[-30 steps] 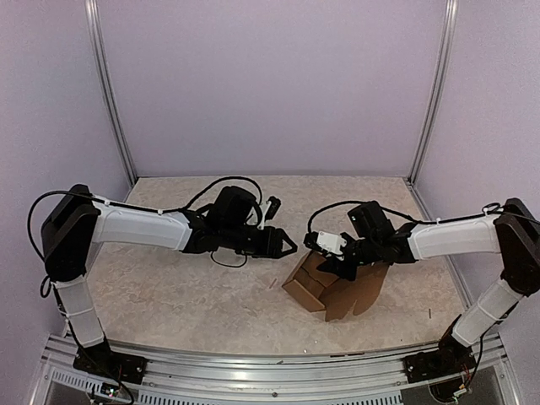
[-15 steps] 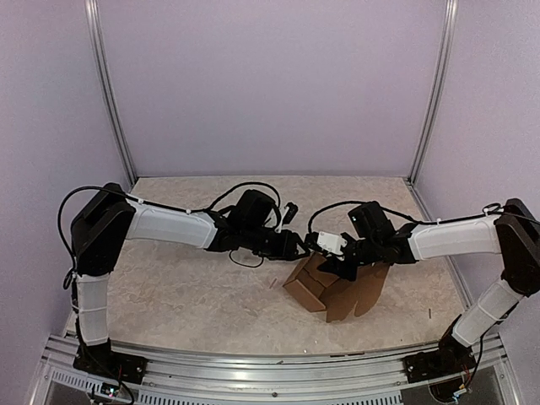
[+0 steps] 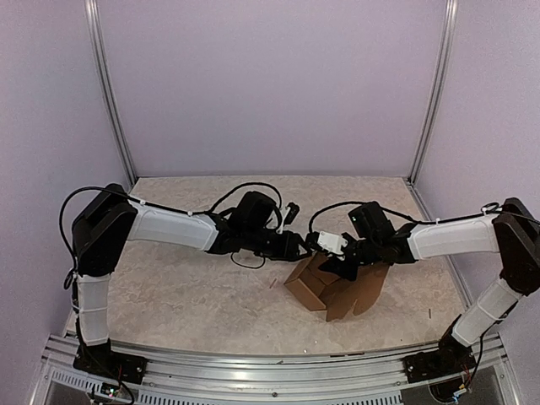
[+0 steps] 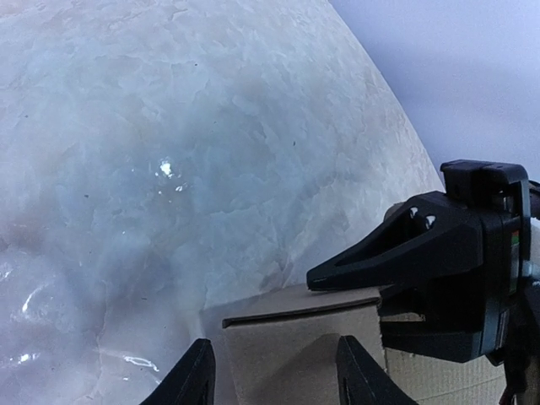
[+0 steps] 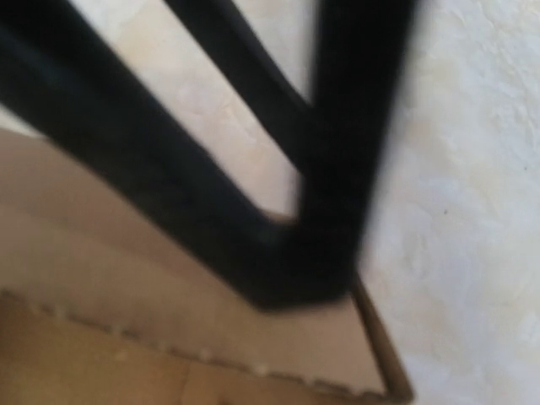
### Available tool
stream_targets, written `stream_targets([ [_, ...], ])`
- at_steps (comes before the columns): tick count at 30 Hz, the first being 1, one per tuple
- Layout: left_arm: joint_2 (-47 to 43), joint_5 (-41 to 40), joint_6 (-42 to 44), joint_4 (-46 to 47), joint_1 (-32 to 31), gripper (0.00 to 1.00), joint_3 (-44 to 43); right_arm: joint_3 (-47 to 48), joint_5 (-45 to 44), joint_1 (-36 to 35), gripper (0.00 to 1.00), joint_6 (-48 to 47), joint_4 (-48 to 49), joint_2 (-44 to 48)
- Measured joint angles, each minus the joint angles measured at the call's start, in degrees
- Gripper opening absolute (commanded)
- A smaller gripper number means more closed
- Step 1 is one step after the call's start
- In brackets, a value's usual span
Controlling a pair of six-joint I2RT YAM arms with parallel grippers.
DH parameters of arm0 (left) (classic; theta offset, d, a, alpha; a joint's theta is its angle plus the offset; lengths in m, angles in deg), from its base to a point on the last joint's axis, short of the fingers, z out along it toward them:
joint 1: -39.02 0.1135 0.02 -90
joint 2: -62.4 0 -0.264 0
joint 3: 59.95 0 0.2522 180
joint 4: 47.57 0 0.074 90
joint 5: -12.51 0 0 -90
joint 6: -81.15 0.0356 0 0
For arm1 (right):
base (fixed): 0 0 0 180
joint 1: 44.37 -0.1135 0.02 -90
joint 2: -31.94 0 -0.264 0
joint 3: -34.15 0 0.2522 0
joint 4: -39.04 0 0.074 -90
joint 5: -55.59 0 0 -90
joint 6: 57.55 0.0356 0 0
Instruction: Fold the paper box
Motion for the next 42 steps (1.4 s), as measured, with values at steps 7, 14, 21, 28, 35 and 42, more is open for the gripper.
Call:
stream_targets([
  [7,-3.56,-3.02,-3.34,3.28,2.05,0.51,10.19,-0.07,-3.34,-0.09,0.24,1.36,2.05,-0.55],
  [14,-1.22,-0.63,-6.73,5.35,4.26,0.51,13.27,-1.38,-7.43,-0.42,0.25,2.01,5.9,-0.55],
  [21,6.54,4.09,-5.68,7.93,4.09,0.5,4.22,-1.05,-8.61,-0.7,0.27,2.54,6.1,-1.05],
  [28,8.39,6.21,-4.94,8.92,4.26,0.5,2.34,0.63,-8.39,-0.7,0.31,2.58,5.64,-2.62],
  [35,8.52,6.75,-4.96,9.29,3.85,0.5,2.4,2.43,-8.13,-1.2,0.35,2.19,4.87,-5.75],
  [42,8.5,6.84,-5.51,12.81,3.63,0.5,4.31,3.41,-7.98,-1.62,0.25,2.45,3.61,-7.45],
])
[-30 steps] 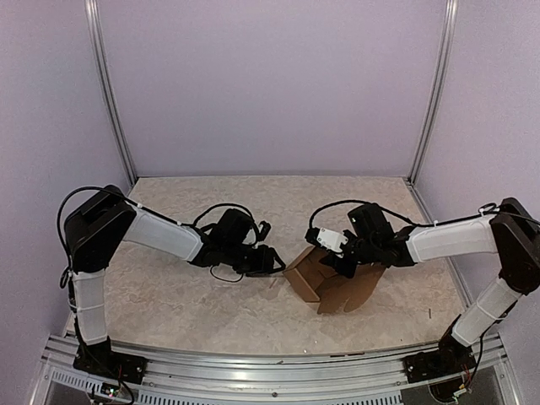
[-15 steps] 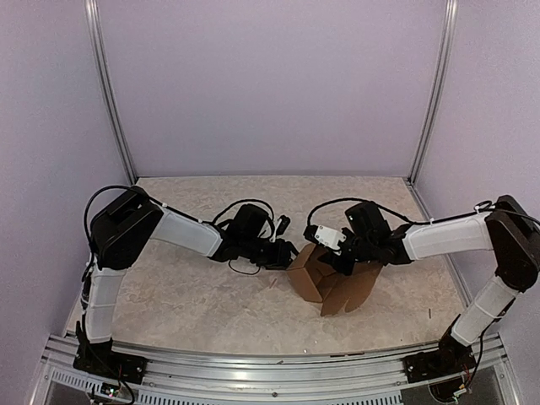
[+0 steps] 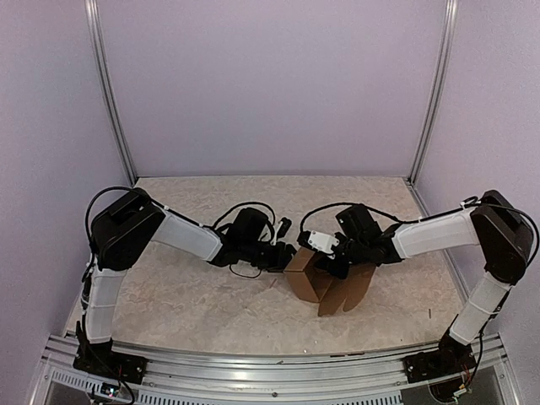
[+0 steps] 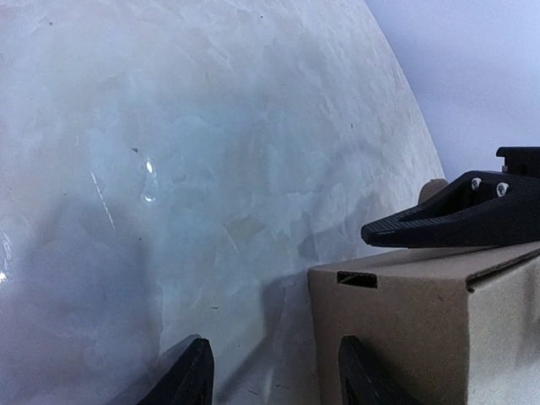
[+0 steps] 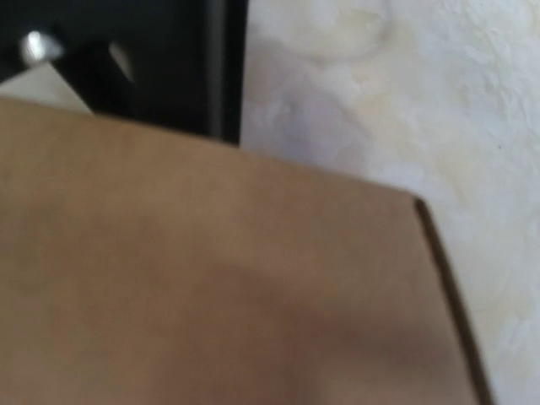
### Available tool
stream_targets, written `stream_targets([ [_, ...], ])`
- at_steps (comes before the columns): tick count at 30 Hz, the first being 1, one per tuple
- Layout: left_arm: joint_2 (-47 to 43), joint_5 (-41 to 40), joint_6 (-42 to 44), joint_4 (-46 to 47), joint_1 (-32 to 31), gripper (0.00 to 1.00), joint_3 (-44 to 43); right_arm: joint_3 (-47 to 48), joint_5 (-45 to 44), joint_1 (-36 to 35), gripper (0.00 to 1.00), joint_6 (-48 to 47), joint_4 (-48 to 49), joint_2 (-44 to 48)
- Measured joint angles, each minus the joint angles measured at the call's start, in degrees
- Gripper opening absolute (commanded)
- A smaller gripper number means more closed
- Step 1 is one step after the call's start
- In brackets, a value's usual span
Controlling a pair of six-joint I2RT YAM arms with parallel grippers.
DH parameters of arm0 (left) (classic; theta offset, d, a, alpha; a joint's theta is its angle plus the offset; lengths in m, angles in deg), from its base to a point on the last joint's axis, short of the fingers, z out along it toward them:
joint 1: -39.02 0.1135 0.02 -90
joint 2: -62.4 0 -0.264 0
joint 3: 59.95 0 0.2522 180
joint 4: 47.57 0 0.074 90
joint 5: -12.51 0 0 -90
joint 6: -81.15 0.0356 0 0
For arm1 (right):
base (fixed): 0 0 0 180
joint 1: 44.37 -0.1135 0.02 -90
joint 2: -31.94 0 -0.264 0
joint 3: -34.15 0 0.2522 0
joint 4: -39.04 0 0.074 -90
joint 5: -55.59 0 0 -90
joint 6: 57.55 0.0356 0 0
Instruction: Fold the paper box
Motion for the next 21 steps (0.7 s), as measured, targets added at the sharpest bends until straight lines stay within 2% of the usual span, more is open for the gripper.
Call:
stream_targets([
  [4,-0.02,0.11,-0.35,2.67,0.0,0.5,1.42,0.07,-0.09,-0.2,0.18,0.72,0.0,0.0],
  [12,-0.57,0.31,-2.08,6.99,0.02,0.5,4.28,3.76,-1.14,-0.87,0.13,4.98,-2.62,-2.05],
  [14,-0.57,0.02,-2.25,6.93,0.02,0.5,4.2,5.4,-1.92,-0.92,0.13,6.62,-4.22,-3.06],
  [18,-0.57,-0.85,-2.64,5.92,0.15,0.49,3.5,7.74,-3.56,-1.01,0.22,9.18,-6.23,-4.46],
  [21,-0.48,-1.25,-2.97,5.64,0.15,0.48,3.19,7.85,-4.07,-1.01,0.26,9.11,-6.25,-5.07],
])
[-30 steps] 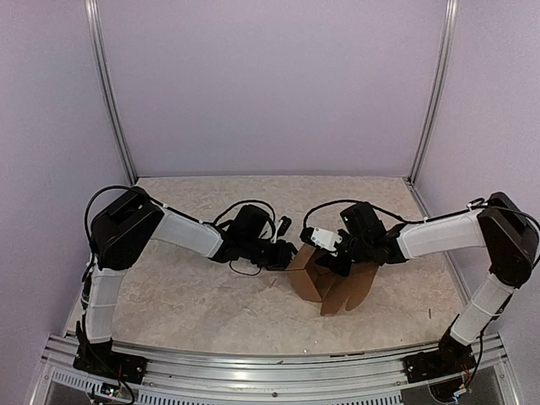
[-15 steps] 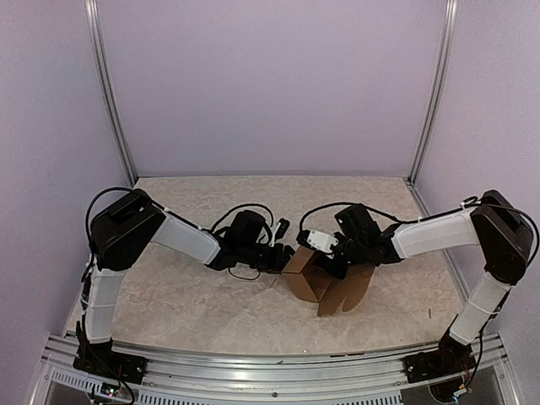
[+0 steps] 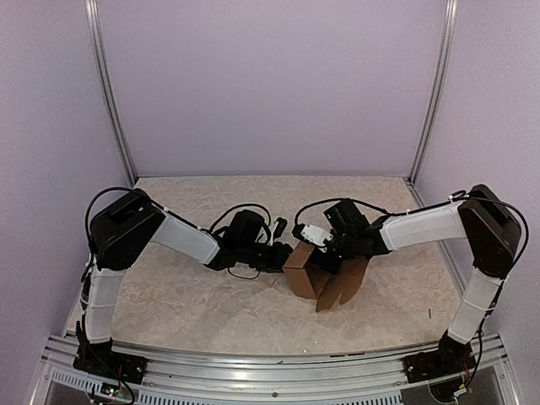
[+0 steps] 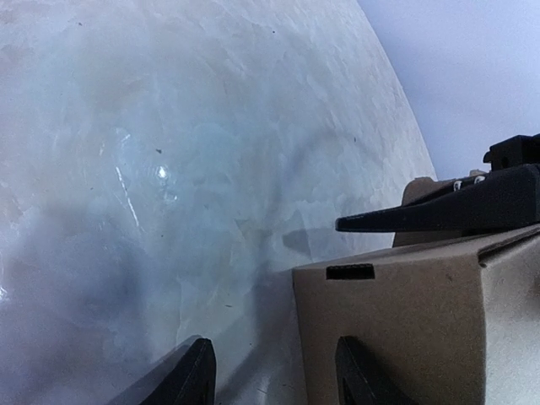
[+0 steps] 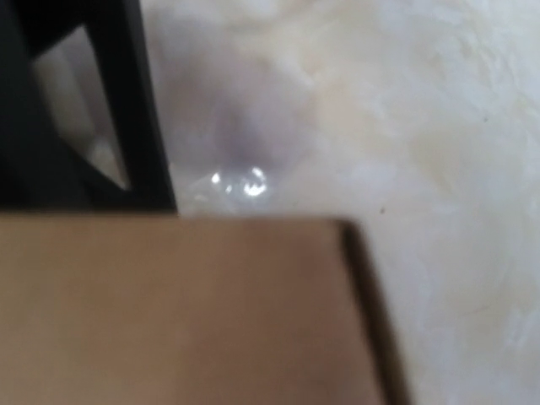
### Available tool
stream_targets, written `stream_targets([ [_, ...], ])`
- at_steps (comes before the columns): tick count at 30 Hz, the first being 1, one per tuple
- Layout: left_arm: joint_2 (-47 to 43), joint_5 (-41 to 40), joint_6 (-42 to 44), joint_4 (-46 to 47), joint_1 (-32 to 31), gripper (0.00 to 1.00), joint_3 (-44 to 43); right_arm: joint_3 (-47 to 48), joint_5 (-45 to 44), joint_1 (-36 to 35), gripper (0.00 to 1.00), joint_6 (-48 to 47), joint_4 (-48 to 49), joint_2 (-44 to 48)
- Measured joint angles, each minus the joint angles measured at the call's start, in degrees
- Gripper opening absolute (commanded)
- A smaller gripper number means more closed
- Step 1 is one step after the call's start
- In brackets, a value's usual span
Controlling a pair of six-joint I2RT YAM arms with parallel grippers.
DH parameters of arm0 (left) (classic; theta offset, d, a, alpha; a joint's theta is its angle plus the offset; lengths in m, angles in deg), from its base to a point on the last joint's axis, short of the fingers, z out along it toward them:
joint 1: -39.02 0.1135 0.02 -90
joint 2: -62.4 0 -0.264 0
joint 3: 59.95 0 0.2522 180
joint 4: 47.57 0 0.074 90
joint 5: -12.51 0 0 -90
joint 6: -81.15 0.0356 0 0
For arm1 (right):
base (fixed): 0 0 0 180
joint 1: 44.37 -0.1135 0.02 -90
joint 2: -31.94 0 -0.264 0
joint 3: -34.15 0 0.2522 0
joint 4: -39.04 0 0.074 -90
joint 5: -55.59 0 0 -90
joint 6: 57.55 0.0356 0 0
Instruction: Fold the paper box
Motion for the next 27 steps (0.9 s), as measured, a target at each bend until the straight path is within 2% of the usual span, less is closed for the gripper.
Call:
stream_targets([
  [7,0.0,1.68,-0.11,-0.07,0.02,0.48,0.24,-2.38,2.8,0.02,0.25,-2.34,1.73,1.38],
  [13,0.0,4.02,-0.2,-0.04,0.04,0.47,0.55,-3.98,5.57,0.04,0.18,-3.8,2.56,2.8],
  [19,0.0,5.66,-0.31,0.74,0.33,0.47,1.2,-4.39,8.26,0.09,0.2,-3.17,3.32,3.37],
  [27,0.02,6.97,-0.5,1.4,0.55,0.47,1.62,-5.05,9.7,0.42,0.07,-0.66,4.81,4.66],
])
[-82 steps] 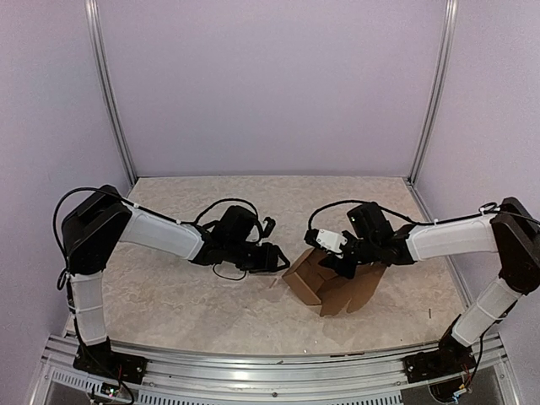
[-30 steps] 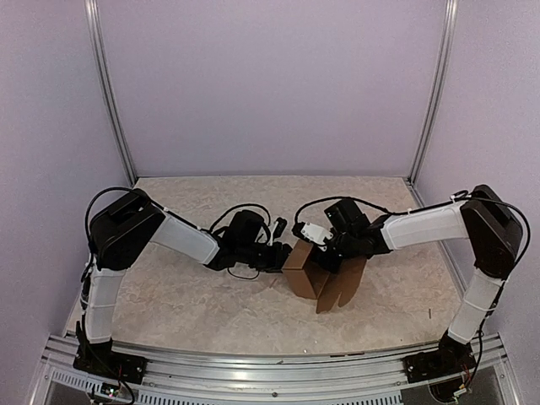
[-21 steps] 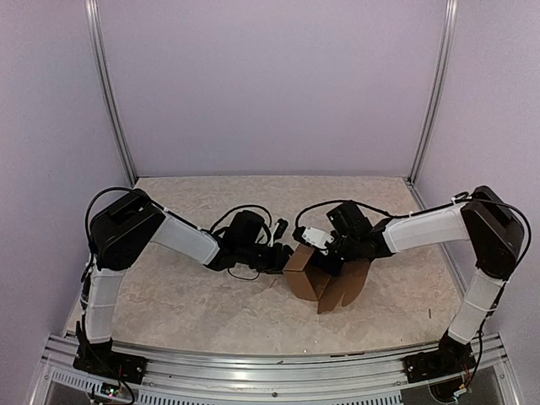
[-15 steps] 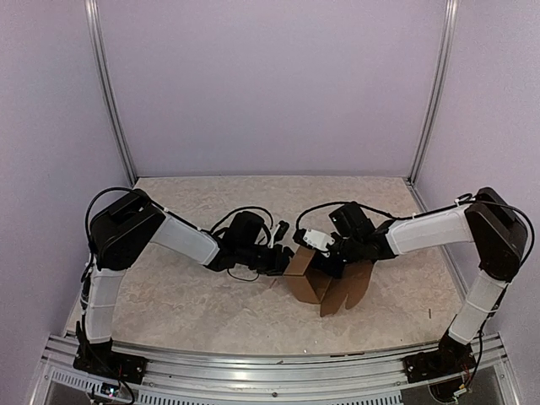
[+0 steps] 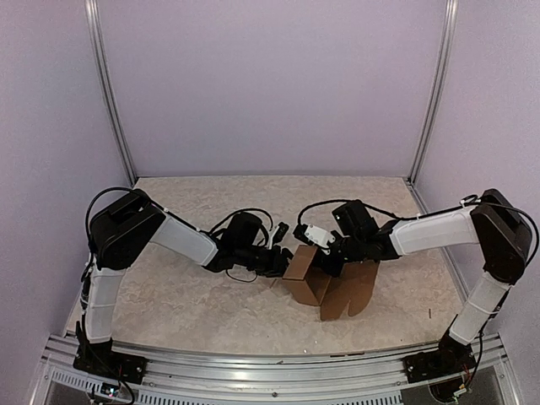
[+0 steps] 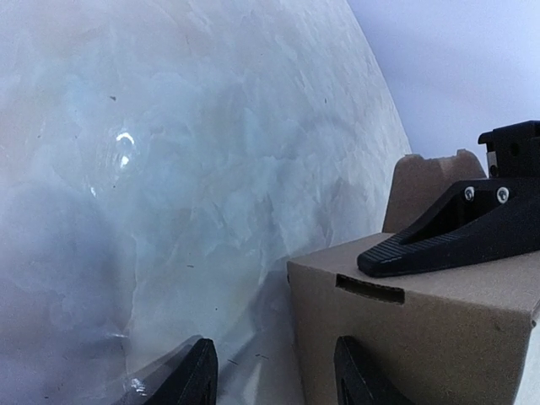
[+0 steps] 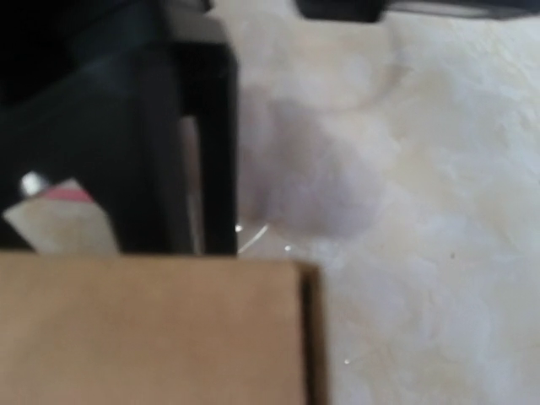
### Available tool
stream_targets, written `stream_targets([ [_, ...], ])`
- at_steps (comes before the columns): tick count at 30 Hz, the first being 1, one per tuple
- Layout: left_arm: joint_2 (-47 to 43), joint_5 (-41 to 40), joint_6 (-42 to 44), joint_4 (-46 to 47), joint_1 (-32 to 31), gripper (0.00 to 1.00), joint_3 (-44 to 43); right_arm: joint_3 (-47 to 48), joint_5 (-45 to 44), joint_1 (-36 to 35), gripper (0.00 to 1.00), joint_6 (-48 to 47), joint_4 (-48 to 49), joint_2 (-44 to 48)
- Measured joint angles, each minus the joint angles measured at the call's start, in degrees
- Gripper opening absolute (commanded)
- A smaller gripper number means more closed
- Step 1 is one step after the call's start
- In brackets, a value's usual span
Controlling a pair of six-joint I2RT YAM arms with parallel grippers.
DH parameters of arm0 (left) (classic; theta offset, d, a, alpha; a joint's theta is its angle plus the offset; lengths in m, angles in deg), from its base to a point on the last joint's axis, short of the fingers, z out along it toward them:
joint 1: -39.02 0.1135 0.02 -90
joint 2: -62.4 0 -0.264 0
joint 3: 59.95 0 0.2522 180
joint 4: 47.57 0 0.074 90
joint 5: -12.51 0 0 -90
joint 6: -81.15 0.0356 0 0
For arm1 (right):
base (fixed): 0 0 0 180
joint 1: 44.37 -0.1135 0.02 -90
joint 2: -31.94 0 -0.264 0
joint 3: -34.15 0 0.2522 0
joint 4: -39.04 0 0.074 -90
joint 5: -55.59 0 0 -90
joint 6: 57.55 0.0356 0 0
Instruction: Fold the paper box
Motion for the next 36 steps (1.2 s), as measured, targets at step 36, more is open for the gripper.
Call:
stream_targets([
  [36,0.87,-2.75,-4.66,-0.85,1.09,0.45,-2.1,6.25,-14.49,-1.55,0.16,17.77,-0.85,-6.38],
])
